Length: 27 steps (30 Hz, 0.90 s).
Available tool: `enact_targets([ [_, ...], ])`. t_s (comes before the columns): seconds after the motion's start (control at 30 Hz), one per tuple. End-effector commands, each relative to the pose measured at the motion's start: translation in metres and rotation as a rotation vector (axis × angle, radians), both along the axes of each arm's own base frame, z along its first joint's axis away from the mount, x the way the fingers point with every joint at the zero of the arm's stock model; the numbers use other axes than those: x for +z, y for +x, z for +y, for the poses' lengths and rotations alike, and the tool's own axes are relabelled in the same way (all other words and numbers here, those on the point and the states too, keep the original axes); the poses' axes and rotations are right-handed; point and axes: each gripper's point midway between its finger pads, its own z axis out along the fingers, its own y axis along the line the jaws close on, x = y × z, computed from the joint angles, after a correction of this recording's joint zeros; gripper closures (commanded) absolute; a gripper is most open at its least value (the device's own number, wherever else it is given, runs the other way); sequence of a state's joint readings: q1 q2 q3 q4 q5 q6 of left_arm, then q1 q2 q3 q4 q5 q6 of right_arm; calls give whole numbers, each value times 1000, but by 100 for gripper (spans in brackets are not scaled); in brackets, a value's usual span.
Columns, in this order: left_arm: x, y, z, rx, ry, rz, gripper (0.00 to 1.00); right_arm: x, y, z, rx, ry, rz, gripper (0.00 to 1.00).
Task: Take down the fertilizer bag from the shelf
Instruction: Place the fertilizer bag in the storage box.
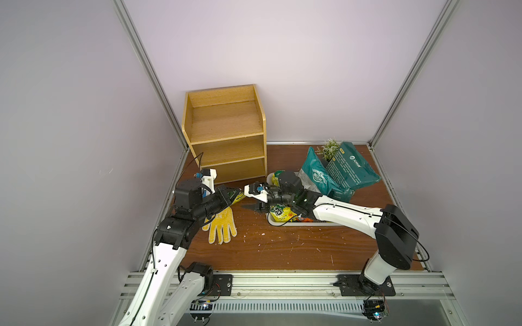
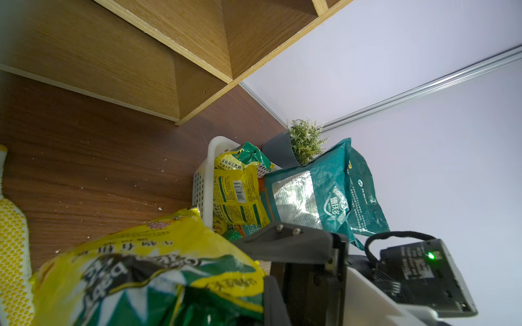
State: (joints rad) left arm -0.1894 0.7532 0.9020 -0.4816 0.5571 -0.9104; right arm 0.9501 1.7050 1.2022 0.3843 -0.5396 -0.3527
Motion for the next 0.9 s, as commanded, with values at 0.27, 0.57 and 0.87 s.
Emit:
enact_targets([
  [0.27, 33, -13, -6, -45, -44, -95, 100, 30, 7, 23, -24, 74, -53, 42],
  [0.57, 36, -17, -7, -51, -58, -98, 100, 36, 50, 27, -239, 97, -62, 57],
  [0.87, 34, -16, -4, -34, -55, -95, 100, 45, 49, 27, -246, 168, 2, 100],
])
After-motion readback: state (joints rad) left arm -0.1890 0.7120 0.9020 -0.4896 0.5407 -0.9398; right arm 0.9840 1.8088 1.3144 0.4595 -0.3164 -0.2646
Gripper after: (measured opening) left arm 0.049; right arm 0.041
